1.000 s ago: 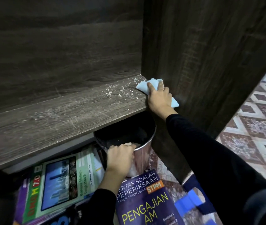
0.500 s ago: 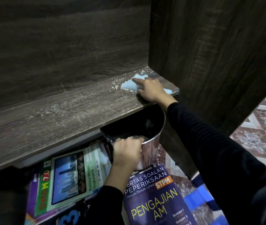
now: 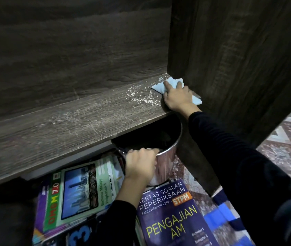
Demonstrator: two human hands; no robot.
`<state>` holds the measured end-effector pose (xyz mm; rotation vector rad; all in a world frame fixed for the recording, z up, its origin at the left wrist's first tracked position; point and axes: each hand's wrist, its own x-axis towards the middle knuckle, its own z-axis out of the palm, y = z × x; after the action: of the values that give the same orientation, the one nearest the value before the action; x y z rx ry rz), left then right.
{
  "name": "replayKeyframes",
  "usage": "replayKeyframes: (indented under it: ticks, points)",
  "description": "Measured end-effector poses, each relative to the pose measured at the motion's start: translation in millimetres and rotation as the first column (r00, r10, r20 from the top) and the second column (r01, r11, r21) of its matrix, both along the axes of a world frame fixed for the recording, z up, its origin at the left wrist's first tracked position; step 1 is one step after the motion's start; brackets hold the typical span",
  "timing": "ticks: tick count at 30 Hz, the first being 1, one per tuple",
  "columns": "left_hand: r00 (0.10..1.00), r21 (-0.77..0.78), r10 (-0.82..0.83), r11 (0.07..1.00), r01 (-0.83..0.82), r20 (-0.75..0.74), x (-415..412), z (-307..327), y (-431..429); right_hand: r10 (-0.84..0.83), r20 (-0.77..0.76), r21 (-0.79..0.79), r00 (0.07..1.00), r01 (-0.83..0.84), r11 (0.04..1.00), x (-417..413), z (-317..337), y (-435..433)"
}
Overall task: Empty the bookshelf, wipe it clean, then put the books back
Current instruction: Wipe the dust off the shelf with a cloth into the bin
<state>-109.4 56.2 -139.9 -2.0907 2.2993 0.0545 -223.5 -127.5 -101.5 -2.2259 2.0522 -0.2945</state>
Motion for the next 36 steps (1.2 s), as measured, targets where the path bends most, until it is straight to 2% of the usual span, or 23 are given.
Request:
replayKeyframes:
  ticks: [8,16,24,26,28,30,33,34,36]
  points:
    - [0.999,0.010,0.024,1.000,-0.024,-0.037,10.0,-2.2,-0.5,0.209,0.002,0.097,0.978,-0.208,0.973,28.7,9.2,-6.3]
    - [1.000,-0.012,0.009,1.000,-0.009,0.000,13.3,-0.4,0.7,0.446,0.105,0.039,0.889,-0.452,0.891,44.3,6.2,3.2]
    - [1.000,-0.014,-0.016,1.000,0.017,0.024,9.5,-0.9,2.8,0.558,0.184,0.010,0.809,-0.569,0.822,37.5,7.5,16.6]
    - [1.000,-0.018,-0.016,1.000,0.017,0.027,8.9,-1.5,3.4,0.560,0.218,-0.005,0.799,-0.573,0.820,36.5,5.7,21.8]
    - [1.000,-0.020,-0.012,1.000,0.013,0.026,8.9,-1.2,4.3,0.534,0.318,-0.035,0.783,-0.553,0.832,36.6,4.3,28.6]
    - [1.000,-0.016,-0.012,1.000,0.013,0.022,9.1,-0.9,4.8,0.442,0.481,-0.041,0.757,-0.484,0.874,38.7,5.2,31.6]
    - [1.000,0.000,-0.018,1.000,0.018,0.015,9.2,-0.6,6.0,0.231,0.717,-0.026,0.657,-0.306,0.952,37.6,14.1,29.1]
    - [1.000,0.004,-0.018,1.000,0.018,0.012,9.5,-0.6,6.3,0.184,0.737,-0.026,0.650,-0.246,0.969,33.7,17.4,28.4]
    - [1.000,-0.001,-0.020,1.000,0.020,0.008,10.6,-1.2,6.8,0.135,0.677,-0.023,0.724,-0.163,0.986,23.8,19.2,29.0]
